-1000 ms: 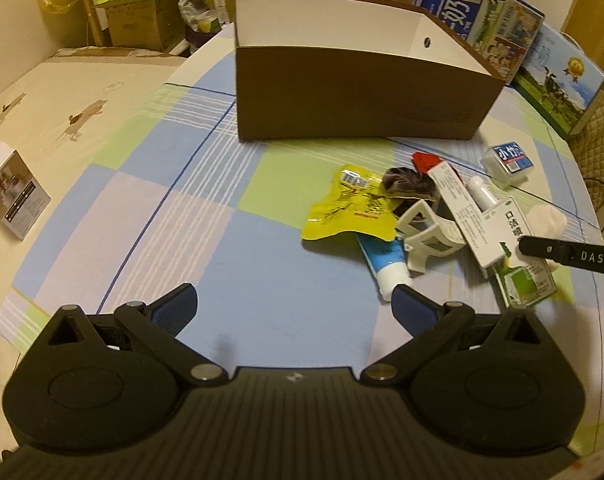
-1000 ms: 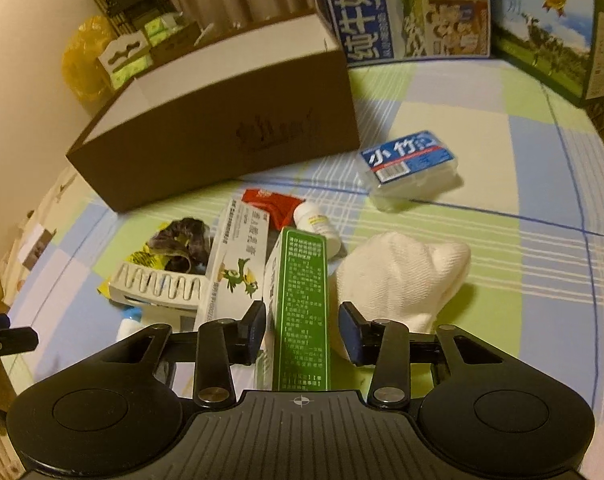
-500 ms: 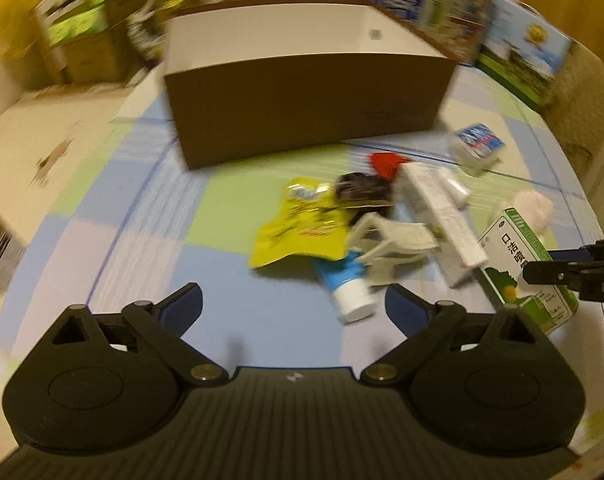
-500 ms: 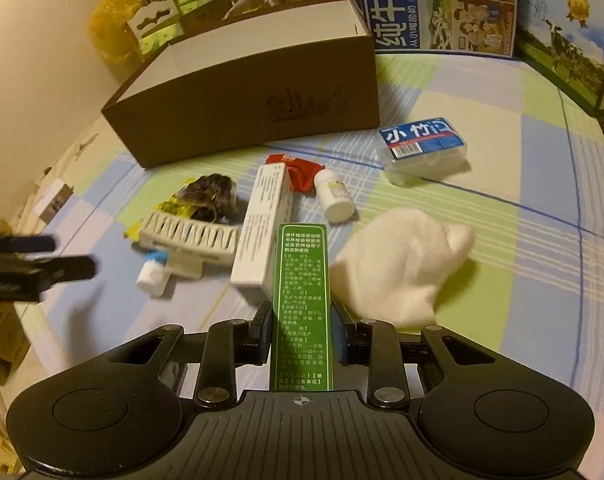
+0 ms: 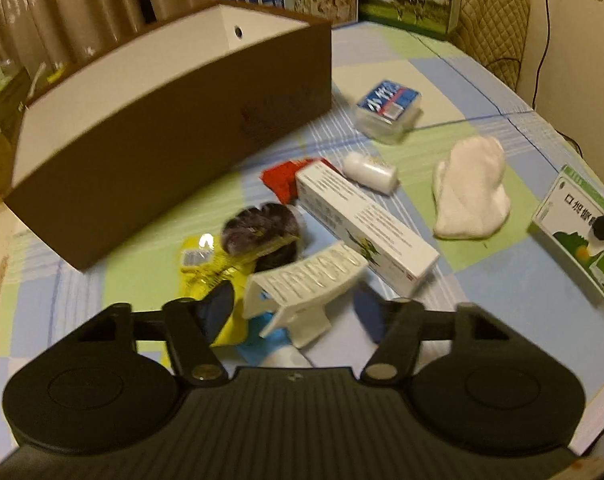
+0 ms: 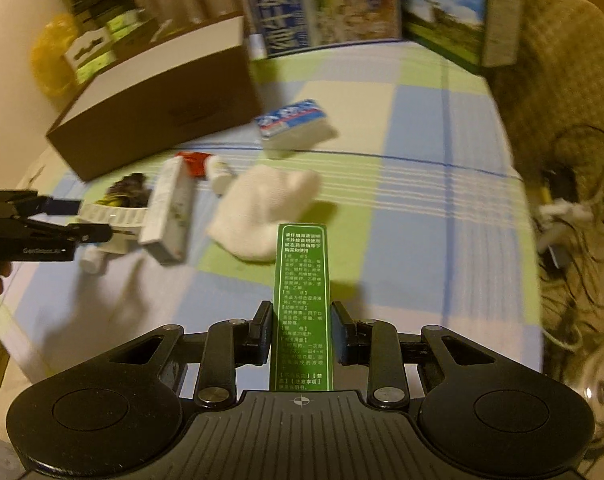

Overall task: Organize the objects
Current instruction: 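Grasp the white plastic blister tray with the left tool while the right tool lifts the green box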

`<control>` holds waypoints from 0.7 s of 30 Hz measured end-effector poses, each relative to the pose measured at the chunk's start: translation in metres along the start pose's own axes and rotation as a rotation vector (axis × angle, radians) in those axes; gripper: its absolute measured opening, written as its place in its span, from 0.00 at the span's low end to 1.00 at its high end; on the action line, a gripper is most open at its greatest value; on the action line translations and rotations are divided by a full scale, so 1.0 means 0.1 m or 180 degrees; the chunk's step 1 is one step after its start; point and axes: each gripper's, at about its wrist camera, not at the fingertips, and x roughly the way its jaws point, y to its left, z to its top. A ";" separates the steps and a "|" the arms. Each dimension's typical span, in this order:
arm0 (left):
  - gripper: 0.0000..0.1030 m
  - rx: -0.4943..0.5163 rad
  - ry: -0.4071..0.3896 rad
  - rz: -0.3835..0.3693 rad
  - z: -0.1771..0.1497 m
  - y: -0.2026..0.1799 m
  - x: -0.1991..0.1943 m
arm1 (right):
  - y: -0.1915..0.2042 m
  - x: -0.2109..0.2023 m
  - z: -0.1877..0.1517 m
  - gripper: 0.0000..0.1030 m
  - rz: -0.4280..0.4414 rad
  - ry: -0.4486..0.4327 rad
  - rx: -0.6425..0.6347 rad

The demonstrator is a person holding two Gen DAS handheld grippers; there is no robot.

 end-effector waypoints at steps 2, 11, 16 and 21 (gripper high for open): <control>0.45 -0.0062 0.0041 -0.0047 -0.04 -0.04 -0.02 | -0.08 -0.03 -0.04 0.26 -0.0038 0.0005 0.0076; 0.30 -0.0481 0.0239 -0.0242 -0.18 -0.26 -0.12 | -0.20 -0.05 -0.13 0.26 -0.0065 0.0072 0.0151; 0.44 -0.0472 0.0260 -0.0138 -0.03 -0.24 -0.11 | -0.22 -0.03 -0.12 0.26 -0.0055 0.0089 0.0133; 0.44 -0.0549 0.0426 -0.0044 0.12 -0.25 0.11 | -0.22 0.00 -0.10 0.26 -0.0053 0.0082 0.0118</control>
